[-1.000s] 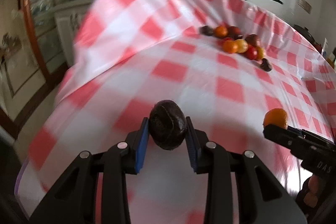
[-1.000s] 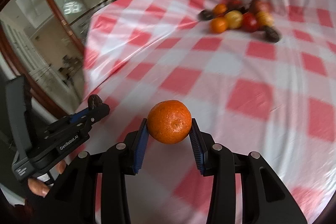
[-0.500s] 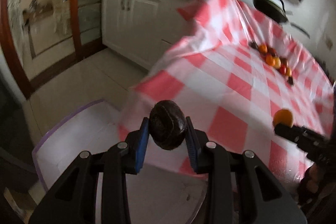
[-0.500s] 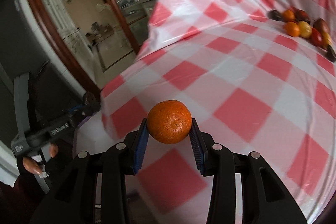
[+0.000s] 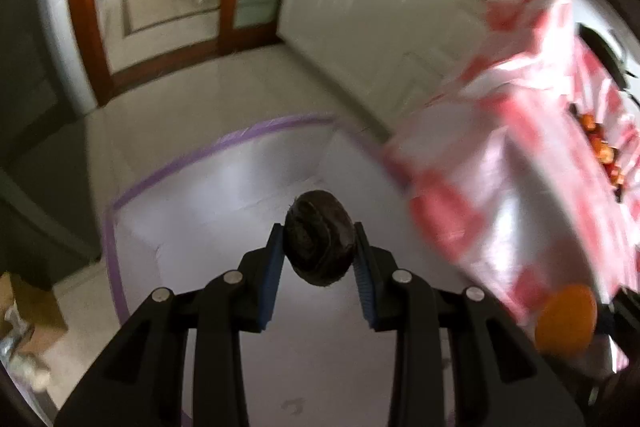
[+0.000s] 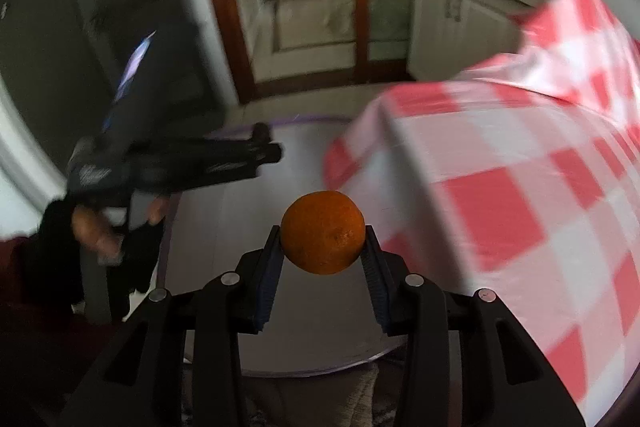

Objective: Organize fruits
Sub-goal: 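Carry the orange and dark brown fruit in both tools over the white box, then open the left tool dropping the brown fruit while the right tool drops the orange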

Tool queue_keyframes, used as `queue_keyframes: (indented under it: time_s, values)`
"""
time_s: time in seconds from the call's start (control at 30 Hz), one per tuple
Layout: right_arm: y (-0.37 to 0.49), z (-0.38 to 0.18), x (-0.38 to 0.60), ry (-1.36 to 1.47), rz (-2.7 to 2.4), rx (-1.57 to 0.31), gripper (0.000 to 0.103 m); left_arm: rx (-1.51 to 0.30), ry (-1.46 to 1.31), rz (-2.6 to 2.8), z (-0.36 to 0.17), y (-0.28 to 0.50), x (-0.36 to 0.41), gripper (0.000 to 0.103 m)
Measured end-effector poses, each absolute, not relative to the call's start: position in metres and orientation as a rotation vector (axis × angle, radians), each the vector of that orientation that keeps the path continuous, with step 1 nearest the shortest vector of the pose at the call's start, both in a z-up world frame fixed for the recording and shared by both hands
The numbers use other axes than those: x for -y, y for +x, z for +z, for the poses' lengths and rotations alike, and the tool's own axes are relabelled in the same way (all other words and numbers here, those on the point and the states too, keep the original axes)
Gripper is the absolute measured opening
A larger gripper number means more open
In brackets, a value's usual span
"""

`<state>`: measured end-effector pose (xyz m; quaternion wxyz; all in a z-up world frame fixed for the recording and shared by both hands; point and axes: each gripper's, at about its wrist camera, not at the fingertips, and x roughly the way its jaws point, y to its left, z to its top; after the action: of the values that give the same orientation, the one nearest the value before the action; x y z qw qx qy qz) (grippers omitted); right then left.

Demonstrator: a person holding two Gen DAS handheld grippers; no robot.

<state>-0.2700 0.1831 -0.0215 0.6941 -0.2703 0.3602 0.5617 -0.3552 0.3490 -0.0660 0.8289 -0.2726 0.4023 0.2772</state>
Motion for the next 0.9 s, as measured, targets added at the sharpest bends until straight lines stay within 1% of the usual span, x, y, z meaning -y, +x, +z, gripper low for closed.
queue_keyframes:
  time_s: [0.13, 0.23, 0.37, 0.5, 0.67, 0.77, 0.83, 0.9]
  values:
    - [-0.284, -0.06, -0.208, -0.742, 1.258, -0.846, 0.039, -0.947, -0.638, 0.631, -0.099, -0.354, -0.362, 0.034]
    - [-0.287, -0.098, -0.228, -0.851, 1.223, -0.917, 0.039, -1.002, -0.664, 0.643, -0.117, -0.351, -0.364, 0.034]
    - [-0.287, -0.131, -0.246, -0.934, 1.186, -1.007, 0.039, -1.095, -0.661, 0.686, -0.142, -0.349, -0.364, 0.034]
    - [-0.285, -0.156, -0.259, -1.009, 1.131, -1.086, 0.04, -1.114, -0.65, 0.712, -0.146, -0.353, -0.366, 0.035]
    - [-0.279, -0.175, -0.266, -1.052, 1.062, -1.154, 0.04, -1.162, -0.659, 0.718, -0.155, -0.348, -0.367, 0.043]
    - [-0.282, -0.174, -0.271, -1.059, 1.073, -1.144, 0.04, -1.173, -0.654, 0.715, -0.159, -0.346, -0.371, 0.054]
    - [-0.285, -0.174, -0.275, -1.061, 1.077, -1.141, 0.04, -1.17, -0.651, 0.721, -0.158, -0.347, -0.37, 0.066]
    - [-0.287, -0.174, -0.271, -1.06, 1.077, -1.141, 0.04, -1.17, -0.644, 0.727, -0.159, -0.346, -0.369, 0.07]
